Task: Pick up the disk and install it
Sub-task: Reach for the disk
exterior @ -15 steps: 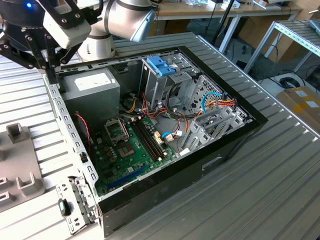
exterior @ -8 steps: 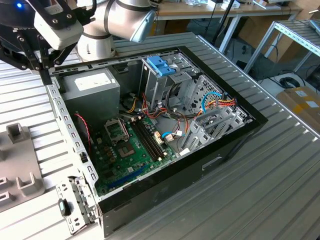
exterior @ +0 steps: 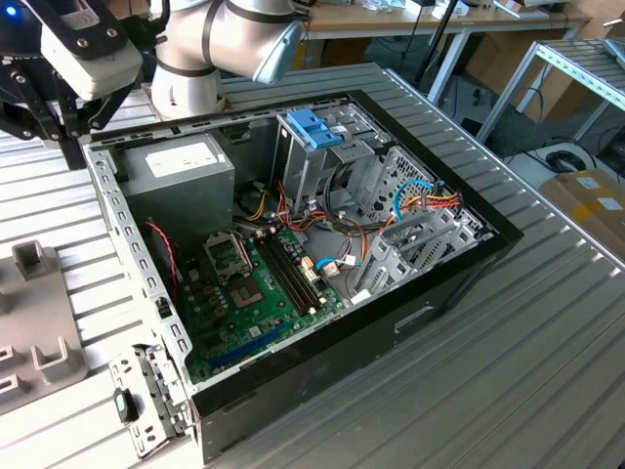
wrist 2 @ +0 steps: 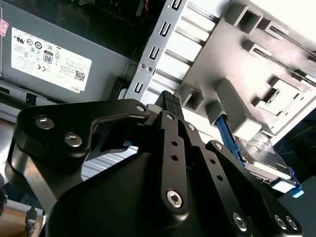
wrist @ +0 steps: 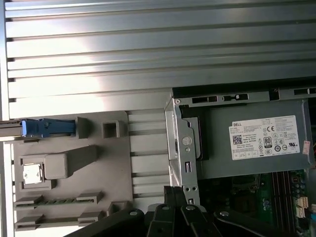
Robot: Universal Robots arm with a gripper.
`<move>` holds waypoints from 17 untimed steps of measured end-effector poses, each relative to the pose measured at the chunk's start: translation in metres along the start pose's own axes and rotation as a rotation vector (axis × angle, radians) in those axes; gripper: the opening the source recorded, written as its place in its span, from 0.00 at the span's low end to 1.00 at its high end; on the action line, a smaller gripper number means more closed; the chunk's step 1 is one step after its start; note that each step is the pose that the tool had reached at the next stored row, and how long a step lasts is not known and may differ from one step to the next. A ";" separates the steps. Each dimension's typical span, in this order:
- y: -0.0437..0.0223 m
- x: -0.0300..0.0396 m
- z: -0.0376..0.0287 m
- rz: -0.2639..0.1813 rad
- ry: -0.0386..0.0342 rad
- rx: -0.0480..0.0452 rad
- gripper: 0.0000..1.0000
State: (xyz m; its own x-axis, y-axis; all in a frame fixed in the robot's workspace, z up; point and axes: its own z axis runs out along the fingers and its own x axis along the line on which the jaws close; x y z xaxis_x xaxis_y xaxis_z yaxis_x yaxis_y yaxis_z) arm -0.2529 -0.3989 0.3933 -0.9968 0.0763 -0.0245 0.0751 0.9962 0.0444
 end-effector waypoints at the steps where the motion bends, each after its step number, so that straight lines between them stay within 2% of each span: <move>1: -0.0002 0.0023 -0.0001 0.000 0.0001 0.0001 0.10; 17: -0.0028 0.0369 -0.0010 0.000 0.0001 0.0000 0.10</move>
State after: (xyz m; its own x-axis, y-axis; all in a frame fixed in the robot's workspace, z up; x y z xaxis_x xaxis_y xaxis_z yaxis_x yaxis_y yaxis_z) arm -0.2899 -0.3989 0.3933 -0.9968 0.0762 -0.0244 0.0751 0.9962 0.0443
